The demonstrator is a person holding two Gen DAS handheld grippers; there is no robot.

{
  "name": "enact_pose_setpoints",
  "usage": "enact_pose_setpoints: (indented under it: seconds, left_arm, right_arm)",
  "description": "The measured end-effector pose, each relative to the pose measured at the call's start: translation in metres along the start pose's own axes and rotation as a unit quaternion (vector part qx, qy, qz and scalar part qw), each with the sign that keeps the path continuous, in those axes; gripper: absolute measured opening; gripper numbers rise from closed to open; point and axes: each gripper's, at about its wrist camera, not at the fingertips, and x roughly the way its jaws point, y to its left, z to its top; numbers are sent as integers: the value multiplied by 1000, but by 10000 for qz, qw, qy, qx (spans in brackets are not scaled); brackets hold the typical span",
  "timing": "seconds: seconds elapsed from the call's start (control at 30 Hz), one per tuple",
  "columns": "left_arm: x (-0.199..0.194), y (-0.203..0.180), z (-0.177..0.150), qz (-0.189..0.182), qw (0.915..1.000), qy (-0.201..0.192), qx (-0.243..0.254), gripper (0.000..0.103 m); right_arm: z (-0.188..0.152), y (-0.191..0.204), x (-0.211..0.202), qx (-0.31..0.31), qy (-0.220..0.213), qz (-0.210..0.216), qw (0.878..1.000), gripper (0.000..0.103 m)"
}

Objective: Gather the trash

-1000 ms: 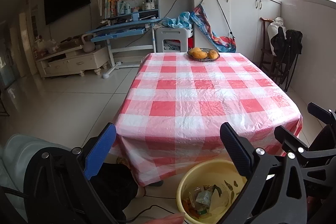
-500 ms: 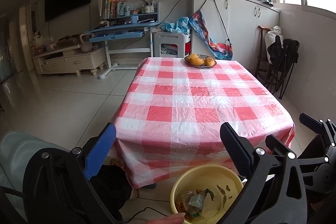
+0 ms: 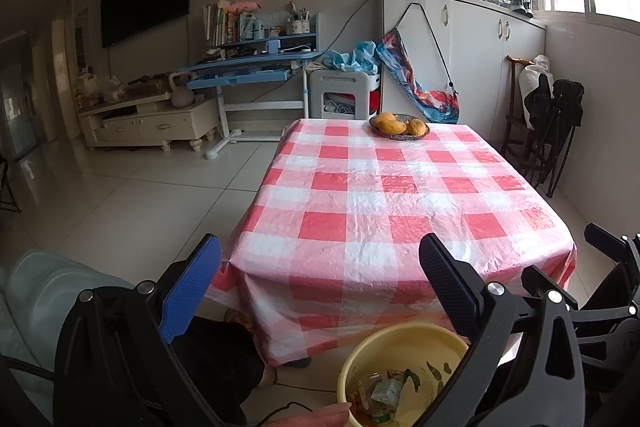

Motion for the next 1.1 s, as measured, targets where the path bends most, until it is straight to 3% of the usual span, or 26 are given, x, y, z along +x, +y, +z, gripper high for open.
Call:
enact_pose_setpoints:
  seconds: [1.1]
  left_arm:
    - [2,2,0,55,10000,-26,16,96]
  right_arm:
    - [-2,-4,1,-54,22,2,10000,95]
